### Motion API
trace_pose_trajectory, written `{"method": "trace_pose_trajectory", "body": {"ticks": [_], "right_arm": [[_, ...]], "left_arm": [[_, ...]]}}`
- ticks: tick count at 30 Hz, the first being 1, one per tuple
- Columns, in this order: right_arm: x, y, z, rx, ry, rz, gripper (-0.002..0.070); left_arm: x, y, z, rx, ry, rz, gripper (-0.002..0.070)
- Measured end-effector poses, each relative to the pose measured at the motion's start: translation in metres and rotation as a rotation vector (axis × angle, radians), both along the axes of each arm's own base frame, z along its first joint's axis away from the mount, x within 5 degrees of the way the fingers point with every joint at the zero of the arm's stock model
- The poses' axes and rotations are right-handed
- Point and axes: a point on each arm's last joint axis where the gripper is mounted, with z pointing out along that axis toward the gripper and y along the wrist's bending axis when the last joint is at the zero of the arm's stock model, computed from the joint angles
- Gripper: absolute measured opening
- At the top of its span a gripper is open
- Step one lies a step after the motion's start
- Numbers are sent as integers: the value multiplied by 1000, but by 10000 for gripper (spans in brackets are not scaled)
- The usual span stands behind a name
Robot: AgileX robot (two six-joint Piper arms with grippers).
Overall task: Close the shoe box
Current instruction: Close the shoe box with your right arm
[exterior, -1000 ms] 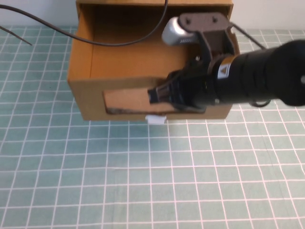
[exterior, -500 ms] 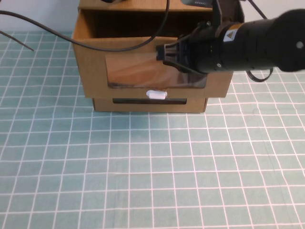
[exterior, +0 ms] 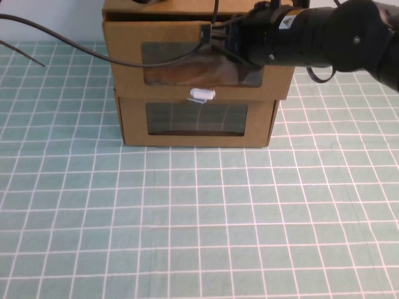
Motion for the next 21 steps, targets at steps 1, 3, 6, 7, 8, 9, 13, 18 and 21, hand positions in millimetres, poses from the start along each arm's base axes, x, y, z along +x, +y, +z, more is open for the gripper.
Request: {"method": "trace_pose_trajectory", "body": {"ticks": [1,3,6,7,8,9,13,18,21], "right_arm": [[2,0,0,7,-2,-4,-11],[7,0,-2,18,-8,-16,-11],[15,0,-3,31,-16,-31,-11],[18,0,-4,37,-15,-34,-11],[21,1,-4,41,-14,-37,-11],[24,2,-5,40,-12,-38,-11],[38,2,-8,57,-12,-55,-12],[44,3,-12,50,8,-52,-13],[42,1,-15,10,34,-22,-13]], "left_arm": [[0,0,0,0,0,0,-5],[0,0,0,0,0,0,-5],[0,0,0,0,0,0,-5],[0,0,0,0,0,0,-5],[0,0,0,0,0,0,-5],[0,0,0,-1,-2,1,-5],[0,0,1,-1,-3,1,-5],[0,0,1,-1,-3,1,-5],[-1,0,2,0,-8,2,-5]]}}
